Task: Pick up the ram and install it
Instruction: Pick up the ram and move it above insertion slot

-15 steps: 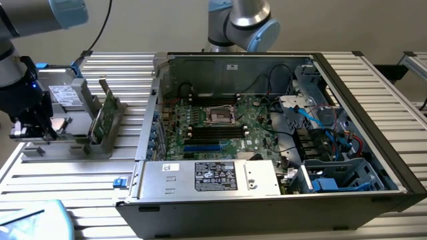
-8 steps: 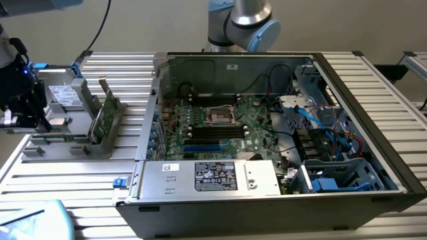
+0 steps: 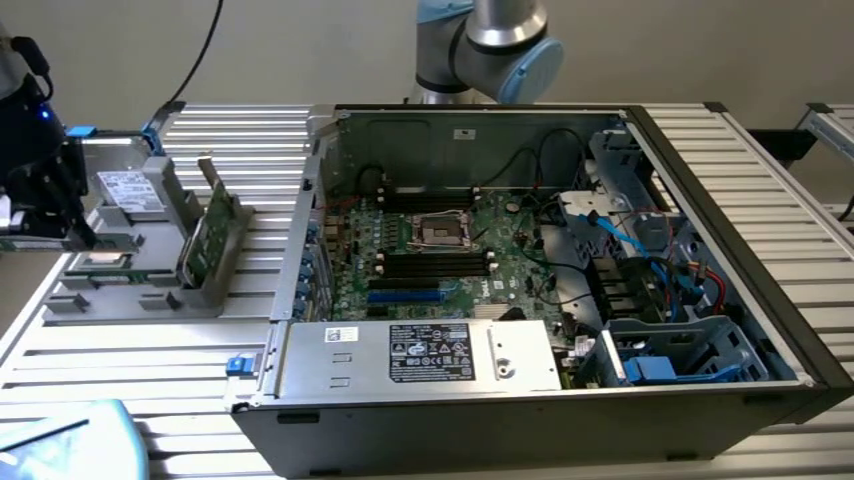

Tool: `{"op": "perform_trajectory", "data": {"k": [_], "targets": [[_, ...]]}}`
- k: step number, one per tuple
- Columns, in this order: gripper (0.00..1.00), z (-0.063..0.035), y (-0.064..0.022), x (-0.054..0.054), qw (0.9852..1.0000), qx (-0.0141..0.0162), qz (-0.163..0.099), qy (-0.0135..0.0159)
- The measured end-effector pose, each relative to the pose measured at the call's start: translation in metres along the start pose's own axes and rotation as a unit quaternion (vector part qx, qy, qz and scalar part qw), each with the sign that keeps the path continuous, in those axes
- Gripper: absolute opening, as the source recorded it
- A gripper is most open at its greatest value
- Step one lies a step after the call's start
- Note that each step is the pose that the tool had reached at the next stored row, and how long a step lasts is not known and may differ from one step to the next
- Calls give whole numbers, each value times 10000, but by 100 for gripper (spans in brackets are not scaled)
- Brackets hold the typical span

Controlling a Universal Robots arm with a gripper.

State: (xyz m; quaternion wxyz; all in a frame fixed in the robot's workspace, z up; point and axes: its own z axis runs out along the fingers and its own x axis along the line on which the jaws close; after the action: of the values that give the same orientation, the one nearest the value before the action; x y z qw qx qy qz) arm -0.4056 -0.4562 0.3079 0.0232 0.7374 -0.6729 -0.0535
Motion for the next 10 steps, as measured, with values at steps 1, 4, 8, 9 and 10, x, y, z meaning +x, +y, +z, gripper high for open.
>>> {"op": "perform_trajectory", "data": {"k": [1, 4, 8, 9, 10], "targets": [[14, -40, -29, 5, 10000, -13, 0, -1], [14, -169, -140, 17, 10000, -26, 1, -2], [14, -281, -285, 33, 10000, -29, 1, -2], [14, -299, -321, 35, 10000, -28, 1, -2], [14, -316, -357, 38, 10000, -28, 1, -2]]}}
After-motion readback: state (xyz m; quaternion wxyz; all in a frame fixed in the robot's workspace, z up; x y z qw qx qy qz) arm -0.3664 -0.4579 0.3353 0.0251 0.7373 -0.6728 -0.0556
